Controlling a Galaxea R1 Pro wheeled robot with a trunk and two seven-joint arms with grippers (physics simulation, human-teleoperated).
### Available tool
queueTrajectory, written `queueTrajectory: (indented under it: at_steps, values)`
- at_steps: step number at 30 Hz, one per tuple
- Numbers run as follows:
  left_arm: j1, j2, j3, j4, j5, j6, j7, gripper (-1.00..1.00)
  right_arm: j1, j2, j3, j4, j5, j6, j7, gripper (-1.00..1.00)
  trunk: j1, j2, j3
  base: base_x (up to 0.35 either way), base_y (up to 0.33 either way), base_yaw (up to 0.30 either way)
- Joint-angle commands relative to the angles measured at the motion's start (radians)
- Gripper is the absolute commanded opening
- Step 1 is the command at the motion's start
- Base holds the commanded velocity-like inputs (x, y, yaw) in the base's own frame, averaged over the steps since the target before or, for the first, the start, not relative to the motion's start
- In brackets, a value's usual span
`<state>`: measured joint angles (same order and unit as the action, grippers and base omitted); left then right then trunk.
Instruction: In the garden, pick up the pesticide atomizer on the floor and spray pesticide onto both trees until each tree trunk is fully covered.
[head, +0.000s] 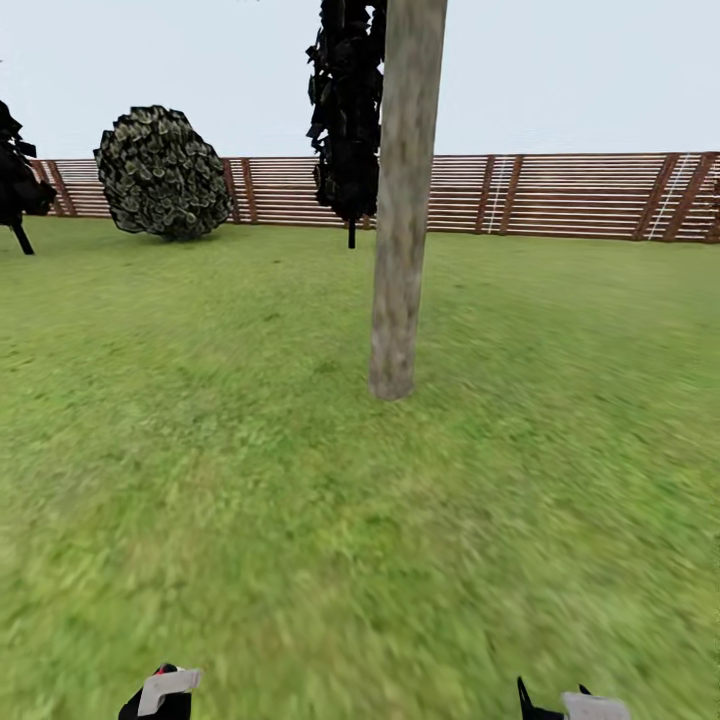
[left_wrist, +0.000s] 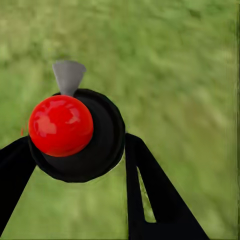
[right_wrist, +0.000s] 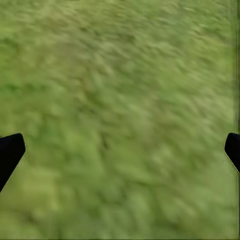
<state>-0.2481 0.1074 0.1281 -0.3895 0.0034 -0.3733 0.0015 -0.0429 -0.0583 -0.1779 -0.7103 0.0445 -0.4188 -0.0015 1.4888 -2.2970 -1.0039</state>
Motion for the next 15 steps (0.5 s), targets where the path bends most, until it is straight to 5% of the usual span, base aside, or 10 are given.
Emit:
queueTrajectory:
  at_steps: [1, 15]
  values:
    - [0.000, 0.000, 0.000, 0.000, 0.000, 0.000, 0.000, -1.00, 0.000, 0.000, 0.000, 0.000, 0.000, 0.000, 0.000, 1.00, 0.000, 0.000, 0.000, 0.338, 0.000, -0.256]
    - [0.000, 0.000, -0.001, 0.000, 0.000, -0.001, 0.000, -1.00, 0.000, 0.000, 0.000, 0.000, 0.001, 0.000, 0.000, 1.00, 0.000, 0.000, 0.007, 0.338, 0.000, -0.260]
